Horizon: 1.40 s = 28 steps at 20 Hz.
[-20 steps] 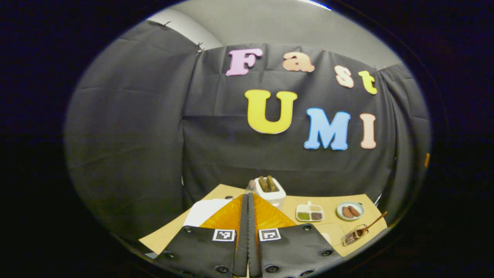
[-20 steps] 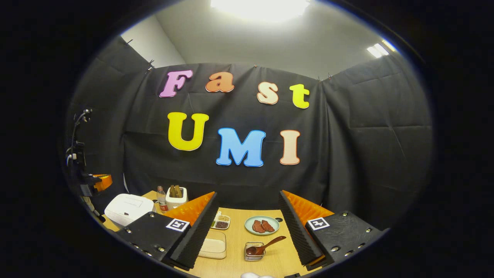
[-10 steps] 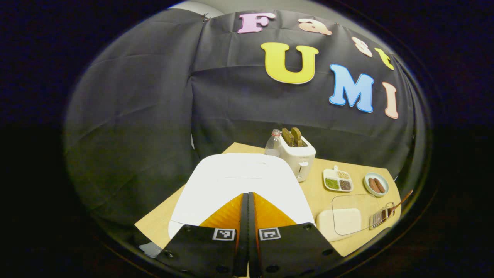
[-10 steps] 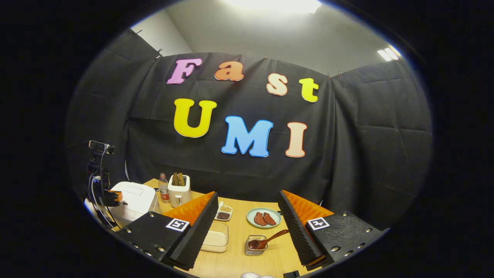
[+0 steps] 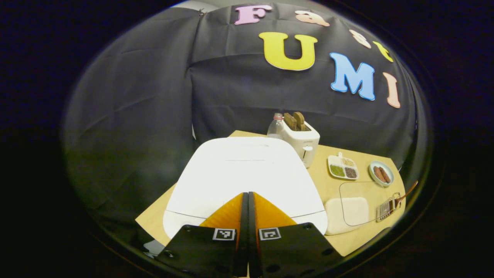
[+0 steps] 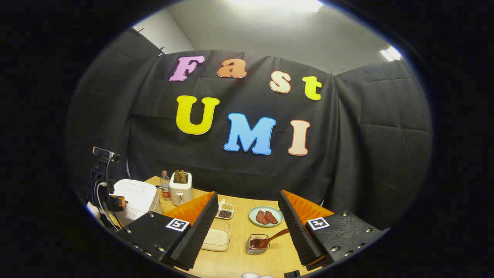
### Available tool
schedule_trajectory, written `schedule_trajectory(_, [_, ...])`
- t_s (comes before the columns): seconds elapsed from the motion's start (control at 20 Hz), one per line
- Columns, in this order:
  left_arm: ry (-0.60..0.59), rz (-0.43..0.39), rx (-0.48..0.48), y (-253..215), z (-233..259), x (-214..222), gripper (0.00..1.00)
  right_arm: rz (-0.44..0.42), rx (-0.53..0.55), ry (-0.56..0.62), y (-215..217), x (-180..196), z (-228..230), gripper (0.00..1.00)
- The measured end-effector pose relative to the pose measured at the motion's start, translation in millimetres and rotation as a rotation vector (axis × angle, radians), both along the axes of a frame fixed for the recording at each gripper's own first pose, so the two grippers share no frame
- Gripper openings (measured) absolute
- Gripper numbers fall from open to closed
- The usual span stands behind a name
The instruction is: Close the left gripper, press the button to open the rice cooker; take a wooden spoon from the chopstick holder with the right hand, scoop a spoonful of rice and pour it into the rice cooker, then put the wooden spoon back into the chopstick holder.
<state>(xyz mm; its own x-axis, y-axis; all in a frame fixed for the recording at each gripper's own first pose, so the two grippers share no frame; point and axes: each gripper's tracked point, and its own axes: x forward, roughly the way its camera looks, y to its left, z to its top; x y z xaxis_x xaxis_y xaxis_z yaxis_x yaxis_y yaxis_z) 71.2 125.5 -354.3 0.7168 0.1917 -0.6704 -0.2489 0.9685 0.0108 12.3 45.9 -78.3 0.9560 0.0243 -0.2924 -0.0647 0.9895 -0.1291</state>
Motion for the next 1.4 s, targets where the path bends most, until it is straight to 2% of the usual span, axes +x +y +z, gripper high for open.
schedule_trajectory(0.05, [0.035, 0.01, -0.017, 0, -5, -3, 0.09, 0.001, -0.001, 0.001, 0, 1, 0, 0.95])
schedule_trajectory(0.1, [0.008, 0.004, -0.004, -1, 1, -1, 0.09, 0.001, -0.004, 0.002, -1, 1, -1, 0.95])
schedule_trajectory(0.15, [0.041, 0.013, -0.011, 1, -4, -1, 0.09, 0.002, 0.0, 0.004, -1, 1, -2, 0.95])
schedule_trajectory(0.35, [0.038, 0.016, 0.003, 0, -2, -1, 0.09, -0.002, 0.004, 0.006, -4, 2, -2, 0.95])
schedule_trajectory(0.45, [-0.022, 0.002, 0.048, 2, 7, 3, 0.09, -0.002, 0.004, -0.002, -5, 2, -3, 0.95])
schedule_trajectory(0.5, [-0.098, 0.002, 0.08, 4, 25, 8, 0.09, 0.003, 0.004, -0.01, -5, 3, -2, 0.95])
schedule_trajectory(0.6, [-0.298, 0.011, 0.162, 12, 81, 25, 0.09, 0.007, -0.001, -0.043, -6, 3, 2, 0.95])
schedule_trajectory(0.65, [-0.42, -0.002, 0.221, 15, 124, 34, 0.08, 0.012, 0.005, -0.066, -5, 3, 5, 0.95])
schedule_trajectory(0.75, [-0.55, -0.016, 0.231, 4, 179, 33, 0.08, 0.016, 0.026, -0.088, -4, 3, 7, 0.95])
schedule_trajectory(0.95, [-0.626, -0.054, 0.207, -15, 226, 29, 0.08, 0.008, 0.047, -0.119, -10, 5, 14, 0.95])
schedule_trajectory(1.25, [-0.639, -0.104, 0.163, -38, 243, -7, 0.1, -0.017, 0.075, -0.116, -23, 4, -3, 0.95])
schedule_trajectory(1.3, [-0.655, -0.131, 0.15, -46, 250, -14, 0.29, -0.024, 0.087, -0.103, -26, 3, -9, 0.95])
schedule_trajectory(1.35, [-0.66, -0.156, 0.138, -54, 254, -24, 0.43, -0.03, 0.097, -0.09, -29, 2, -15, 0.95])
schedule_trajectory(1.4, [-0.67, -0.179, 0.138, -60, 259, -32, 0.62, -0.035, 0.11, -0.086, -31, 1, -18, 0.95])
